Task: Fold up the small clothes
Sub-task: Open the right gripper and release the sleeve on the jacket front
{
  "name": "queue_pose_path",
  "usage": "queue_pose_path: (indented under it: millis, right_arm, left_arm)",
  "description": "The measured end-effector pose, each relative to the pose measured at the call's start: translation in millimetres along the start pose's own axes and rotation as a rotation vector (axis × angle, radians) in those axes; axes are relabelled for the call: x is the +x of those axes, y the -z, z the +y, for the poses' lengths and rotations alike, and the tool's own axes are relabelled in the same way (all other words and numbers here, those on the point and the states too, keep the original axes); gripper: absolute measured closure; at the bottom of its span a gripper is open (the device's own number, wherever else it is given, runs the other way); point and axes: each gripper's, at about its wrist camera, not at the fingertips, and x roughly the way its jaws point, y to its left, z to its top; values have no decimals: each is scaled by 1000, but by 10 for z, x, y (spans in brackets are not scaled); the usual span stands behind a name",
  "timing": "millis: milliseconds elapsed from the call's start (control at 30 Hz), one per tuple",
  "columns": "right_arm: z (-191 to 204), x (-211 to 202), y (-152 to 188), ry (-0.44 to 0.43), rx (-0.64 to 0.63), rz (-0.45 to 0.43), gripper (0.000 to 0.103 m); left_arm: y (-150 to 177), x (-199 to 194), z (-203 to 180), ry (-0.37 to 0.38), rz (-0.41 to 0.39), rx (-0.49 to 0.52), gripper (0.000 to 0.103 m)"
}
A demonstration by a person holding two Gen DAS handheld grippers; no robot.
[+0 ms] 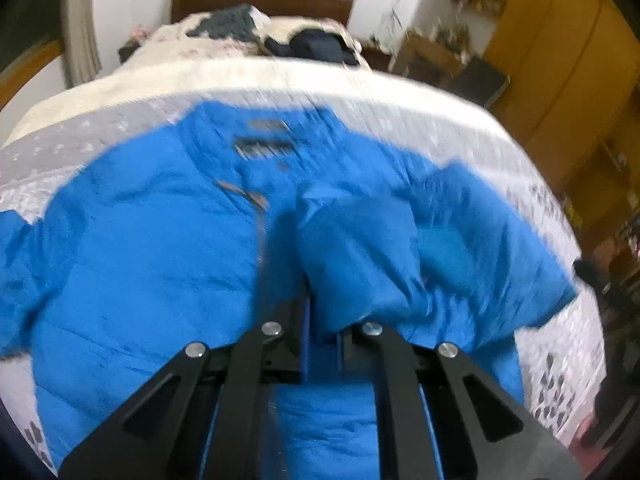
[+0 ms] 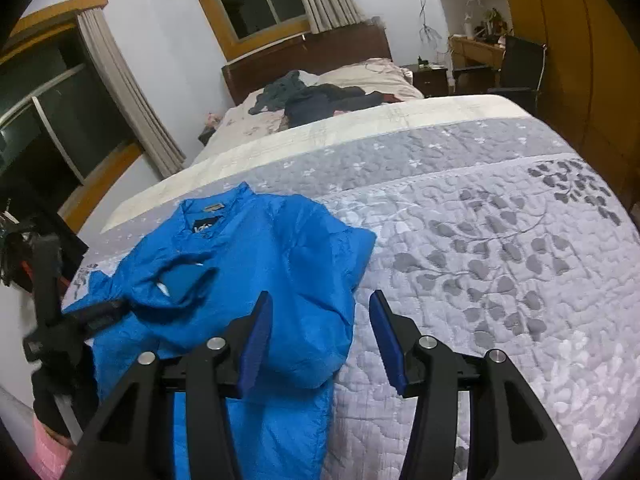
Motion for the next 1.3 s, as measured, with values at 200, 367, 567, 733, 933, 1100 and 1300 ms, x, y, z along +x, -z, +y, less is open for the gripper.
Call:
queue_pose_path:
  millis: [200,367,567,733,933,1100,1300]
  right_arm:
    - [16,169,27,-51,17,36,52]
    - [110,429,42,-61,21,88,52]
    - [130,954,114,-15,30,198,54]
    - [85,1093,202,-34,36,231,52]
    - [88,1085,227,-38,27,229,50]
    - [118,1001,181,-23,23,222,50]
    - [195,758,95,33,-14,180,49]
  left_arm:
    - [-145,-267,479,-16,-83,-69,96]
    - [-119,-269,915,-6,-61,-154,96]
    - [-45,2,1338,-30,10,-252,78]
    - [40,73,1721,50,44,-389,66]
    - [154,-45,1846,102,37,-413,58]
    - [236,-153,1552,-9,91,-155,50]
    - [320,-481,1191,-133,10,144,35]
